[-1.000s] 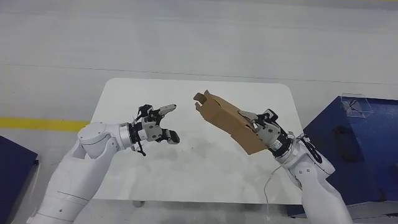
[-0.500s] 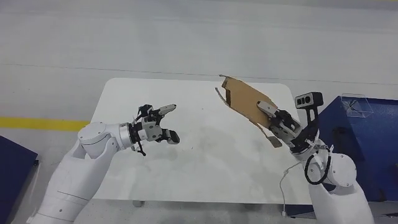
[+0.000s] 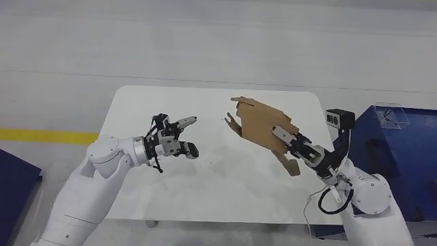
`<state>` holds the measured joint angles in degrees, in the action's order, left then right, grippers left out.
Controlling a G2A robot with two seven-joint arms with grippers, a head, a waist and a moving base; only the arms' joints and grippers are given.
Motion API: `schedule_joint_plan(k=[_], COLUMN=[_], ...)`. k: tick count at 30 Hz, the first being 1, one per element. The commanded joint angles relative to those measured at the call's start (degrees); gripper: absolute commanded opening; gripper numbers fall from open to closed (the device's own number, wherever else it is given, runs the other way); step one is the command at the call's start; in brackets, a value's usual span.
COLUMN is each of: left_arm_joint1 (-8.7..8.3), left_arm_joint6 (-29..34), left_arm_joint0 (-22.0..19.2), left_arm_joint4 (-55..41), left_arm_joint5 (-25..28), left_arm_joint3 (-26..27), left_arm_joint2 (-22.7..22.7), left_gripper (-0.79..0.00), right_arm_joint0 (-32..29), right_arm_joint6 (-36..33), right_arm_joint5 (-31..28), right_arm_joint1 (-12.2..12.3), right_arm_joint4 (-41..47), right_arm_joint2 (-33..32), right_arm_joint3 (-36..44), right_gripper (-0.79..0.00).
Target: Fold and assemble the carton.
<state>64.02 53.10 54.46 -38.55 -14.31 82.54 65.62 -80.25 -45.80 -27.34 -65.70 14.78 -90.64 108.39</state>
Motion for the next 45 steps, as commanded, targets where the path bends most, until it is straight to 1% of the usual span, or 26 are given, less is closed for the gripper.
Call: schedule_joint_plan(k=[1, 3, 5, 7, 9, 11, 12, 14, 17, 20, 23, 28, 34, 40, 45], left_arm_joint1=[-0.49, -0.90, -1.17, -1.38, -1.54, -1.71, -1.79, -1.95, -2.03, -1.96, -1.95, -2.00, -1.93, -1.85, -1.66], left_arm_joint6=[-2.00, -3.67, -6.21, -9.22, -9.56, -8.56, -7.69, -6.17, -4.39, -3.65, -2.91, -1.61, -3.70, -3.72, -3.93], left_arm_joint0=[2.01, 4.17, 6.22, 8.57, 10.63, 12.34, 13.10, 14.23, 15.20, 15.97, 16.66, 16.90, 17.31, 16.57, 16.32], left_arm_joint4=[3.54, 5.41, 4.99, 5.59, 5.08, 4.86, 5.08, 6.09, 7.69, 8.00, 8.59, 11.22, 15.43, 16.22, 15.95], left_arm_joint5=[1.16, 2.71, 6.41, 11.46, 15.33, 18.68, 19.88, 20.42, 21.53, 24.16, 25.08, 24.62, 24.88, 23.01, 24.24], left_arm_joint3=[4.80, 8.90, 12.10, 14.98, 17.81, 20.19, 21.10, 22.57, 24.32, 25.49, 26.47, 27.60, 27.99, 27.83, 28.02], left_arm_joint2=[1.22, 2.75, 5.58, 8.33, 10.31, 11.91, 12.36, 12.58, 11.96, 11.37, 10.84, 9.50, 8.20, 7.06, 5.84], left_gripper=[0.000, 0.000, 0.000, 0.000, 0.000, 0.000, 0.000, 0.000, 0.000, 0.000, 0.000, 0.000, 0.000, 0.000, 0.000], right_arm_joint0=[-0.19, -0.26, -0.39, -0.12, -0.21, -0.17, -0.19, -0.15, -0.19, -0.11, -0.25, -0.26, -0.26, -0.68, -0.82], right_arm_joint6=[-1.22, -2.81, -5.09, -7.13, -8.36, -9.63, -10.14, -10.97, -11.93, -13.00, -13.49, -13.34, -13.15, -13.23, -13.00], right_arm_joint5=[0.56, 0.49, 1.34, 1.32, 1.56, 2.04, 2.39, 3.14, 4.85, 6.47, 7.32, 8.34, 8.82, 8.57, 8.11], right_arm_joint1=[0.07, 0.18, 0.28, 0.44, 0.56, 0.70, 0.76, 0.89, 1.03, 1.23, 1.39, 1.56, 1.76, 1.99, 2.15], right_arm_joint4=[0.53, -0.17, 0.32, 0.28, 0.20, 0.58, 0.74, 1.32, 3.15, 4.13, 3.99, 4.82, 6.24, 6.37, 5.18], right_arm_joint2=[0.88, 1.80, 3.15, 3.70, 4.28, 4.64, 4.79, 5.00, 5.39, 5.45, 5.74, 6.12, 6.19, 6.25, 6.80], right_arm_joint3=[-0.28, -0.77, -1.29, -1.53, -1.89, -1.97, -2.09, -2.17, -2.43, -2.45, -2.66, -2.88, -2.86, -2.50, -2.54], right_gripper=[-0.785, -0.785, -0.785, -0.785, -0.785, -0.785, -0.785, -0.785, -0.785, -0.785, -0.785, -0.785, -0.785, -0.785, -0.785])
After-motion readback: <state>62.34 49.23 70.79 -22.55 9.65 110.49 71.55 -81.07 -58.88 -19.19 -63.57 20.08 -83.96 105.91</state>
